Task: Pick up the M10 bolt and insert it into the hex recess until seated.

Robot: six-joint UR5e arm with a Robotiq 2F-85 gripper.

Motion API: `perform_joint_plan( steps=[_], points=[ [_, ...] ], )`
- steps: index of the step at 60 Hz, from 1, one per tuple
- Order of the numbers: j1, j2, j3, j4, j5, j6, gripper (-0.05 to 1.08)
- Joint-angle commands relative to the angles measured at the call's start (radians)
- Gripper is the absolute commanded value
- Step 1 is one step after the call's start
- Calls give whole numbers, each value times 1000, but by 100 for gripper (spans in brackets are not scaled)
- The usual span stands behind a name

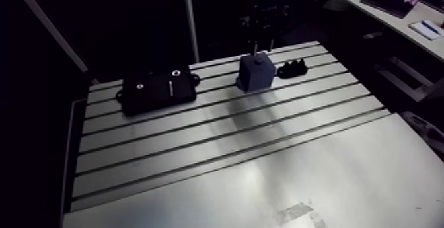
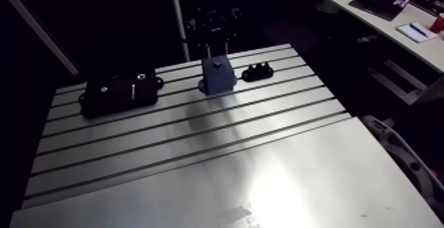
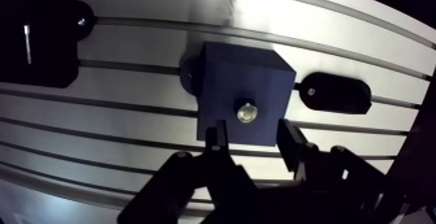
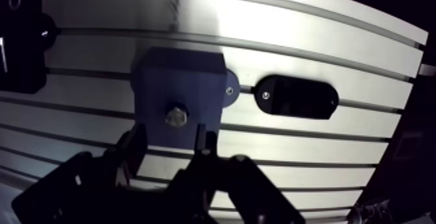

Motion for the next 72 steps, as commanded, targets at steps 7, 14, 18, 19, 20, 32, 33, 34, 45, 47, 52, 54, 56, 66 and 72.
perform_joint_plan(
  steps=[7, 14, 18, 19, 20, 32, 33, 34, 45, 47, 52, 54, 56, 66, 72],
  points=[
    [-8, 0, 17, -2, 2, 10, 49],
    [-13, 0, 27, -29, 2, 7, 49],
    [-13, 0, 31, -45, 4, 7, 49],
    [-13, 0, 34, -46, 4, 6, 49],
    [-13, 0, 34, -46, 4, 6, 49],
    [-12, 0, 34, -52, 5, 7, 49],
    [-12, 0, 34, -52, 5, 7, 49],
    [-12, 0, 34, -53, 7, 7, 49],
    [-12, 3, 36, -54, 7, 7, 49],
    [-12, 3, 36, -54, 7, 7, 49],
    [-10, 3, 34, -54, 8, 7, 49],
    [-10, 3, 34, -54, 10, 7, 50],
    [-9, 3, 33, -54, 9, 7, 50],
    [-7, 3, 33, -54, 8, 9, 50],
    [-6, 6, 33, -57, 8, 10, 50]
  ],
)
